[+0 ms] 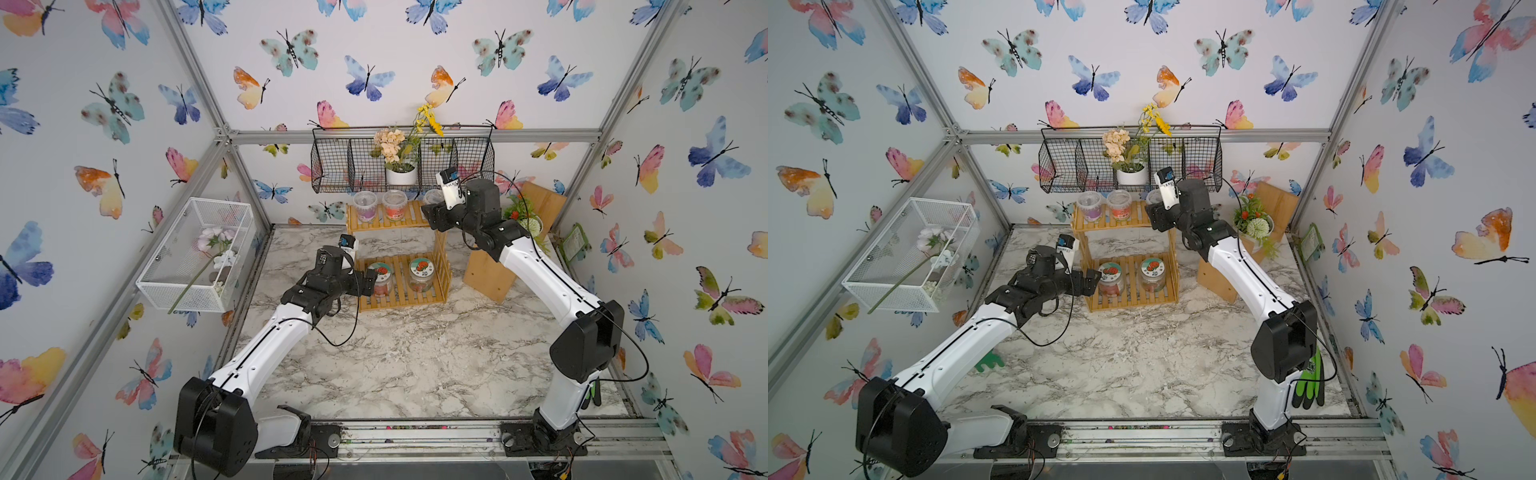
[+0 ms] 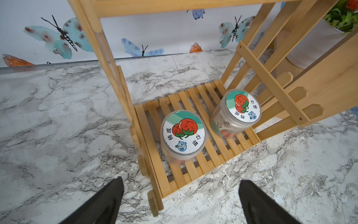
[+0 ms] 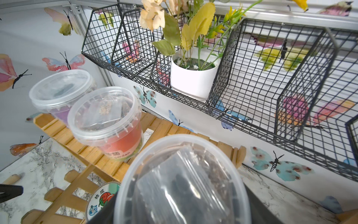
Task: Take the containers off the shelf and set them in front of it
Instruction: 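Pick up a container from the shelf, then place the container at the center of the board.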
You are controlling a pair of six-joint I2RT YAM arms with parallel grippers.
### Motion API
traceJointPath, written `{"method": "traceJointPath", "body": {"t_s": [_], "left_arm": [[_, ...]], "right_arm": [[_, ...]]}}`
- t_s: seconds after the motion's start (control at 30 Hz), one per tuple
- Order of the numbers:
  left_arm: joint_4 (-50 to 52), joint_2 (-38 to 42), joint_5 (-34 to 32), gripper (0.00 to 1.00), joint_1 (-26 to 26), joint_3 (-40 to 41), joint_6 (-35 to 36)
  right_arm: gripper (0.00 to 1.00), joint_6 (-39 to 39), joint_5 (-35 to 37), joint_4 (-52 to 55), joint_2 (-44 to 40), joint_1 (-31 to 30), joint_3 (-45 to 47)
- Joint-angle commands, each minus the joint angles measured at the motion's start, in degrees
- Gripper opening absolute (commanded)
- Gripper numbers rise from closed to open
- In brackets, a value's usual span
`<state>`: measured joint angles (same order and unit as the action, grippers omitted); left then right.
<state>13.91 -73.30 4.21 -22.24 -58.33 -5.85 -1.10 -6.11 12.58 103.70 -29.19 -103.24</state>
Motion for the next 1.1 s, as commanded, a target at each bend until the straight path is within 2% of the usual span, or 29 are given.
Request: {"method": "traceJointPath", "body": {"t_s": [0.0, 0.23, 0.53, 1.07], "left_arm": [[-1.0, -0.4, 1.5, 0.99, -0.2, -0.3, -0.2], [-1.0, -0.2, 1.0, 0.99, -0.2, -0.1, 0.1], [-0.7, 0.4, 1.3, 0.99, -0.1, 0.5, 0.5], [-0.6, 4.1, 3.2, 0.99, -0.1, 4.1, -0.5]], "right_arm": [[0.49, 0.5, -3.1, -2.4, -4.5, -0.1, 2.2], [0.48, 0.3, -5.5, -2.8, -11.9, -1.2, 10.4], [0.48, 0.8, -5.5, -5.7, -22.1, -5.0, 26.8], [0.47, 8.1, 2.2, -18.3, -32.6, -15.0, 55.6]]}}
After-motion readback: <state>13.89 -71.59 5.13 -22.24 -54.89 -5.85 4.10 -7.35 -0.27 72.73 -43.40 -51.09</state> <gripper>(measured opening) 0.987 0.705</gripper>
